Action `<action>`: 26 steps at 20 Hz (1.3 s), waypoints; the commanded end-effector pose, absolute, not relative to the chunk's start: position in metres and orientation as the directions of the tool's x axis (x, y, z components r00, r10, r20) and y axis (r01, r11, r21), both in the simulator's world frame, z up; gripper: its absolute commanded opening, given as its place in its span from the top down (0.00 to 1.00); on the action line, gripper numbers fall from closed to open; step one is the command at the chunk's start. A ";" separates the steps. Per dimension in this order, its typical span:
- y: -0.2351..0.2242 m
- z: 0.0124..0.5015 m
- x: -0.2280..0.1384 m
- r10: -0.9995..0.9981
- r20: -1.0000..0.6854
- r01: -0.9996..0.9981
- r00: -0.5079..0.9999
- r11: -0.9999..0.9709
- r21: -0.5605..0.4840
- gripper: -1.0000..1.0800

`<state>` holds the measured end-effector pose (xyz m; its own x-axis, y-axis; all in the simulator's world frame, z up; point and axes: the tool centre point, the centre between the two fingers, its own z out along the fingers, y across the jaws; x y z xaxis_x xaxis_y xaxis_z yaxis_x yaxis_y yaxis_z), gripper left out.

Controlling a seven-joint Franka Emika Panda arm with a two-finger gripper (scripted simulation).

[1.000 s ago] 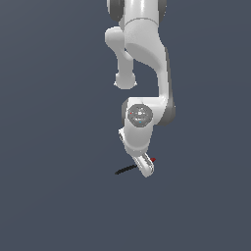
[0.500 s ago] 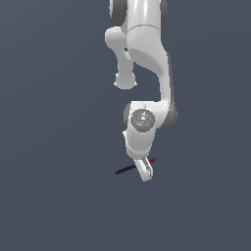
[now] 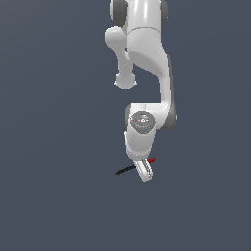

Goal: Pick up the object and move it to a goal position.

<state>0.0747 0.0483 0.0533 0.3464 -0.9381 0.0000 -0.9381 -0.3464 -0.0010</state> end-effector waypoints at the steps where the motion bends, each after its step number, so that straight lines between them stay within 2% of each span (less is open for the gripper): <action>1: 0.048 0.045 0.074 -0.938 0.000 -0.938 0.345 -0.345 0.000 0.04; 7: 0.048 0.015 0.073 -0.940 0.000 -0.940 0.342 -0.342 0.000 0.04; 13: 0.048 0.008 0.075 -0.940 0.000 -0.940 0.342 -0.342 0.000 0.04; 14: 0.048 0.008 0.075 -0.940 0.000 -0.940 0.342 -0.342 0.000 1.00; 26: 0.046 0.010 0.075 -0.940 0.001 -0.940 0.341 -0.341 -0.001 1.00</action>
<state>0.0749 0.0470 0.0096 0.3412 -0.9400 0.0005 -0.9400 -0.3412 -0.0013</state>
